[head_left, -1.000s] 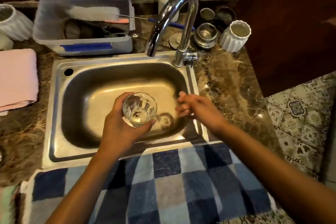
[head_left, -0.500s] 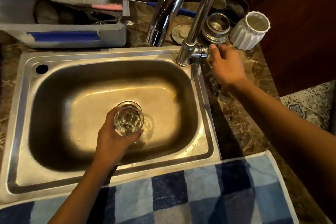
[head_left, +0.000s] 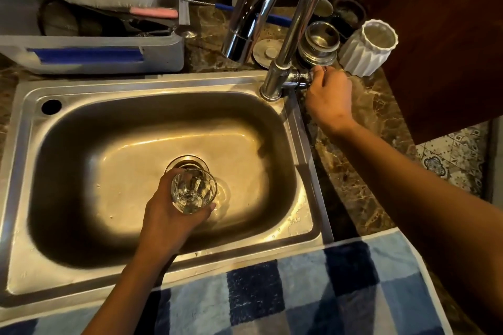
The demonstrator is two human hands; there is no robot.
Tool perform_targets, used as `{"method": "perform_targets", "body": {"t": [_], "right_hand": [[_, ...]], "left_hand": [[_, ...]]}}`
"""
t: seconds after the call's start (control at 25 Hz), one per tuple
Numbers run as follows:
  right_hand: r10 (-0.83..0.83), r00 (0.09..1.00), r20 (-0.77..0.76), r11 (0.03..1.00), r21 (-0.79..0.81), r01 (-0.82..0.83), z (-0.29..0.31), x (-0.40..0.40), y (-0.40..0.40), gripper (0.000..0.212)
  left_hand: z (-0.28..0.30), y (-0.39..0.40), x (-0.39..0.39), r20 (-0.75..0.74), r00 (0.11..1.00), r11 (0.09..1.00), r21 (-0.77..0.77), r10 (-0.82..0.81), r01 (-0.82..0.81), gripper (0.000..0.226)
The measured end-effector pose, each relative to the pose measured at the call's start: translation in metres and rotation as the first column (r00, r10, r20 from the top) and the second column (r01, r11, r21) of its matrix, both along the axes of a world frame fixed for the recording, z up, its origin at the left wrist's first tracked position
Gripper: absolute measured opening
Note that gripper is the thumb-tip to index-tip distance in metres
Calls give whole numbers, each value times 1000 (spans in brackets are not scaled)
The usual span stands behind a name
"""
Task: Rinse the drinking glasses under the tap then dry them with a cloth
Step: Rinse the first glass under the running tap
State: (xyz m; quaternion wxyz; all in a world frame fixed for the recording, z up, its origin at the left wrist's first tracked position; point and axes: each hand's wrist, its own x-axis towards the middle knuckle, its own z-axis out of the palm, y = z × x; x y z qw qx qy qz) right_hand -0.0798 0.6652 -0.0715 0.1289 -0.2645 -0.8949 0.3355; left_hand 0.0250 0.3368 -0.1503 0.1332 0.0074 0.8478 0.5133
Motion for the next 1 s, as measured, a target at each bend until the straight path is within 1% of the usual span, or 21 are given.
{"method": "perform_targets", "body": {"t": [0.2,0.32,0.56,0.76,0.8,0.88,0.92,1.0], "right_hand": [[-19,1000,-10,1000,-5,19,-1,-1,4,34],[-29,1000,-11,997,-72,28,0,0,6,33],[-36,999,1,990,-135,36,0,2,7,28],[-50,999,2,993,-103,50,-1,4,7,38],[-46,999,15,993,-113,47,0,4,7,37],[-39,999,17,984,-172,41,2,8,6,30],[-51,999,1,976,-211,50,4,13,6,32],[-131,989,-73,965,-239,110,13,34,2,49]], "left_hand": [[-2,1,-2,-8,1000,1000,-4,-4,4,83],[-3,-1,-1,-13,1000,1000,0,17,-17,83],[3,-2,1,13,999,998,49,37,-38,82],[6,-2,1,42,997,995,83,58,-61,82],[7,-1,1,43,997,994,91,60,-63,82],[9,-1,2,38,997,993,102,61,-64,82],[10,-1,1,38,997,992,107,62,-65,82],[13,-1,1,40,997,990,121,70,-74,80]]}}
